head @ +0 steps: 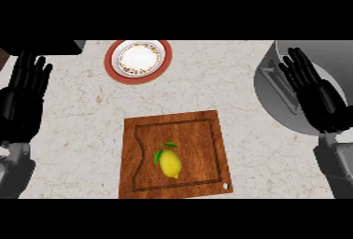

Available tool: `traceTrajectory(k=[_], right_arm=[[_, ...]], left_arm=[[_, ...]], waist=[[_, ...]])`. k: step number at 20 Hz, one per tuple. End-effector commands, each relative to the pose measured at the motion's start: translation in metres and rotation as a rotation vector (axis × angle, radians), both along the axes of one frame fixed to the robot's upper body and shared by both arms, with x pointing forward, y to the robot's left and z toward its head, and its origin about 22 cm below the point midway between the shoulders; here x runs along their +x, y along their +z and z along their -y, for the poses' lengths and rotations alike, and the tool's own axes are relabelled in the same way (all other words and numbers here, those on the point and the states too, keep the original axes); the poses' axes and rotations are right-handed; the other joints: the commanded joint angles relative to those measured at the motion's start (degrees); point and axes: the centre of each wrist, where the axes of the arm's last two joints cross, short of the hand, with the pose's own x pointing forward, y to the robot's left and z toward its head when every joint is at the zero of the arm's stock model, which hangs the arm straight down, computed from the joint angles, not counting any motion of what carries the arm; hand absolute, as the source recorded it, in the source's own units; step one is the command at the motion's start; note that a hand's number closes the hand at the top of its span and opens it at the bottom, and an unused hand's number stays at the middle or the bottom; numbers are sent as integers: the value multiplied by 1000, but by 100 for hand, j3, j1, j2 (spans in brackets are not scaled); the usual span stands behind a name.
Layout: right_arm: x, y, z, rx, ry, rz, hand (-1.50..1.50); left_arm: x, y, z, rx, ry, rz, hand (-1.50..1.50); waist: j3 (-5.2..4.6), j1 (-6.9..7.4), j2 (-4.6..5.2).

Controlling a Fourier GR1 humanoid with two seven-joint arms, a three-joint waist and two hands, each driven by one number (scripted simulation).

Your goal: Pick the lemon from the cutting board and place it in the pot

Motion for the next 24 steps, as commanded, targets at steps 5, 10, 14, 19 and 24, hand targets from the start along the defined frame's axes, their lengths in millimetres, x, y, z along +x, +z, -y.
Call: traceTrajectory(k=[5, 10, 14, 19, 24], right_arm=[[-42, -55, -19, -210, -226, -349, 150], [-49, -20, -16, -695, -362, 166, -150], [-104, -39, -80, -599, -397, 217, -150], [-150, -41, -113, -760, -335, 93, -150], [-140, 2, -155, -905, -295, -29, -150]], left_arm=[[-32, -56, -48, 244, 112, -297, 0], [-50, -83, -55, 265, 136, -432, 0], [-57, -89, -46, 274, 125, -423, 0], [-60, -90, -50, 295, 115, -415, 0], [-64, -92, -46, 298, 86, -410, 0]], waist=[[-50, 57, -216], [-70, -118, -311], [-44, -118, -282], [-43, 40, -221], [-45, 187, -206]])
